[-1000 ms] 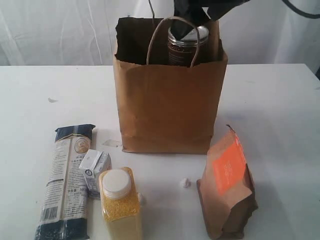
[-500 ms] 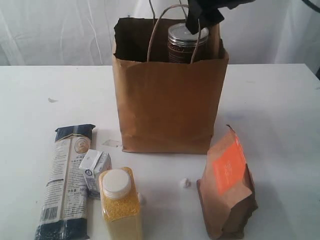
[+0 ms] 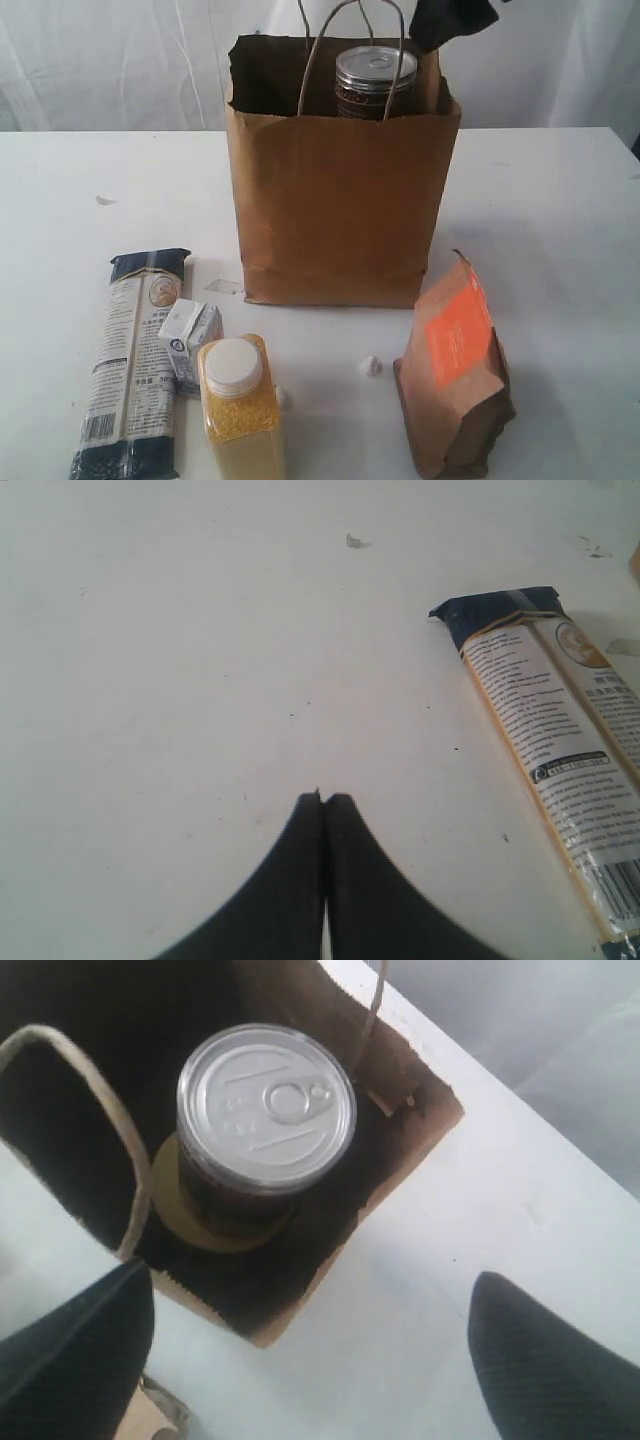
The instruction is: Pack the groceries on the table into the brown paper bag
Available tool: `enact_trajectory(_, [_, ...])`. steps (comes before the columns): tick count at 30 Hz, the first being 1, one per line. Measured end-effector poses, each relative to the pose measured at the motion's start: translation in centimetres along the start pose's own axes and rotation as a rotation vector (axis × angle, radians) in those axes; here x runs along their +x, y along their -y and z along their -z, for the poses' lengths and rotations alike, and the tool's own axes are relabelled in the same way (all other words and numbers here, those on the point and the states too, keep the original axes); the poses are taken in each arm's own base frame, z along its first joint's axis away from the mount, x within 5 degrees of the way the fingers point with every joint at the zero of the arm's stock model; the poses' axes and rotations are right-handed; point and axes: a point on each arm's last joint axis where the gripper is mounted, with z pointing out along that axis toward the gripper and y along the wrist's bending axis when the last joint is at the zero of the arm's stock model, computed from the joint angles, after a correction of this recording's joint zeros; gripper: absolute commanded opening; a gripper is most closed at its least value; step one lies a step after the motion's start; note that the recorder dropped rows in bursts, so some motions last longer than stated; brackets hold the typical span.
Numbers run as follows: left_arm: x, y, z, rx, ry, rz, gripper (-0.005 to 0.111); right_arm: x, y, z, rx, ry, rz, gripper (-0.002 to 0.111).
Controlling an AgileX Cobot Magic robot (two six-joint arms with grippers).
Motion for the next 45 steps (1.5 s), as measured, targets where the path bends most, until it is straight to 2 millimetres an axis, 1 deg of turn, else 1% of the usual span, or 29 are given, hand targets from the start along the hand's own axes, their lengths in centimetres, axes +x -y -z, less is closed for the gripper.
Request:
enact_trajectory(1, [0.0,0.0,0.0,-0.001,0.0,-0.002,0.0,0.3,-0.1,0.2,0.0,-0.006,-0.001,0.078])
enact_trajectory(4, [0.0,0.0,0.0,-0.001,0.0,-0.002,0.0,1.7,-0.4,1.9,0.005,-0.021,-0.031,0.078])
enact_trajectory(5, [0.0,0.0,0.0,-0.001,0.0,-0.002,0.0,2.4,-0.7,2.8,0.003,-0.028,-0.047,0.078])
enact_trajectory(6, [0.0,0.0,0.0,-0.001,0.0,-0.002,0.0,2.9,-0.8,3.4,0.004,-0.03,-0.056,0.078])
enact_trajectory(7, [0.0,0.0,0.0,-0.001,0.0,-0.002,0.0,3.8,-1.1,4.4,0.008,-0.026,-0.071,0.078])
enact_trajectory(8, [0.0,0.0,0.0,-0.001,0.0,-0.002,0.0,4.3,-1.2,4.9,0.01,-0.026,-0.079,0.078])
enact_trajectory(11, [0.0,0.0,0.0,-0.001,0.0,-0.002,0.0,6.7,-2.0,7.0,0.013,-0.017,-0.12,0.078])
enact_trajectory(15, [0.0,0.0,0.0,-0.001,0.0,-0.002,0.0,8.6,-2.9,8.6,-0.012,0.005,-0.173,0.078])
enact_trajectory(18, [0.0,0.0,0.0,-0.001,0.0,-0.002,0.0,9.8,-3.8,9.4,-0.065,0.021,-0.202,0.078])
enact_trajectory(20, [0.0,0.0,0.0,-0.001,0.0,-0.002,0.0,10.4,-4.4,9.6,-0.101,0.027,-0.219,0.078])
enact_trajectory(22, [0.0,0.0,0.0,-0.001,0.0,-0.002,0.0,11.0,-4.9,9.4,-0.141,0.02,-0.233,0.076])
enact_trajectory(25, [0.0,0.0,0.0,-0.002,0.0,-0.004,0.0,12.2,-5.7,8.7,-0.184,-0.012,-0.251,0.064])
enact_trajectory(28, [0.0,0.0,0.0,-0.002,0.0,-0.003,0.0,13.9,-6.3,7.7,-0.2,-0.056,-0.262,0.047])
enact_trajectory(30, [0.0,0.0,0.0,-0.002,0.0,-0.003,0.0,15.0,-6.7,7.3,-0.199,-0.053,-0.285,0.035])
enact_trajectory(36, [0.0,0.0,0.0,-0.002,0.0,-0.003,0.0,18.8,-7.9,7.7,-0.179,0.036,-0.332,0.0])
enact_trajectory(41, [0.0,0.0,0.0,-0.002,0.0,-0.003,0.0,21.9,-8.9,9.1,-0.166,0.128,-0.34,0.0])
enact_trajectory(45, [0.0,0.0,0.0,-0.002,0.0,-0.003,0.0,23.7,-9.5,10.5,-0.156,0.215,-0.341,0.0])
